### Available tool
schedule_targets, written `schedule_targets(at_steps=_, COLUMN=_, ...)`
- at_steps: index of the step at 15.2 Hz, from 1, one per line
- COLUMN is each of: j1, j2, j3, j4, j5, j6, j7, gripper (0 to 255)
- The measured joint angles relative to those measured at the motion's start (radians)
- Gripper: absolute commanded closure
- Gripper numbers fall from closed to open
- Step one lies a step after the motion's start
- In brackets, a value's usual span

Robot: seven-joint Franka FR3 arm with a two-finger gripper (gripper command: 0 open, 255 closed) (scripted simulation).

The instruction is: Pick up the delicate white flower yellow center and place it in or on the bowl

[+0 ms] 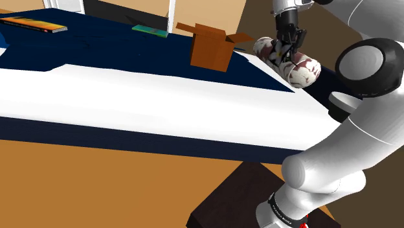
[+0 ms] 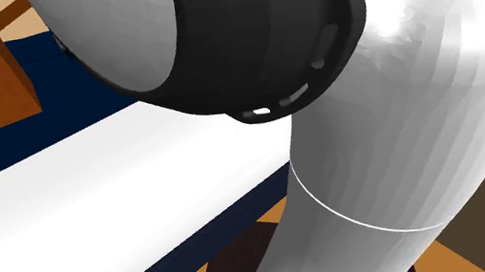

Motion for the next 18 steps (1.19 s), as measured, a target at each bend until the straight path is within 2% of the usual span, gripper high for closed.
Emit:
schedule_targets(at_steps=9, j1=-0.093, j2=-0.165, j3=-0.136, j4=-0.194, j5=-0.106, j6=0.095, j7=-0.279, gripper=255)
schedule_targets(at_steps=15, j1=-0.145, j2=-0.236, j3=-0.242, j4=-0.276, j5=-0.197, j6=0.166, j7=-0.463, gripper=255)
schedule_targets(at_steps=18, j1=-0.169, j2=-0.243, j3=-0.292, j4=-0.283, j5=-0.242, j6=0.198, j7=-0.547, gripper=255)
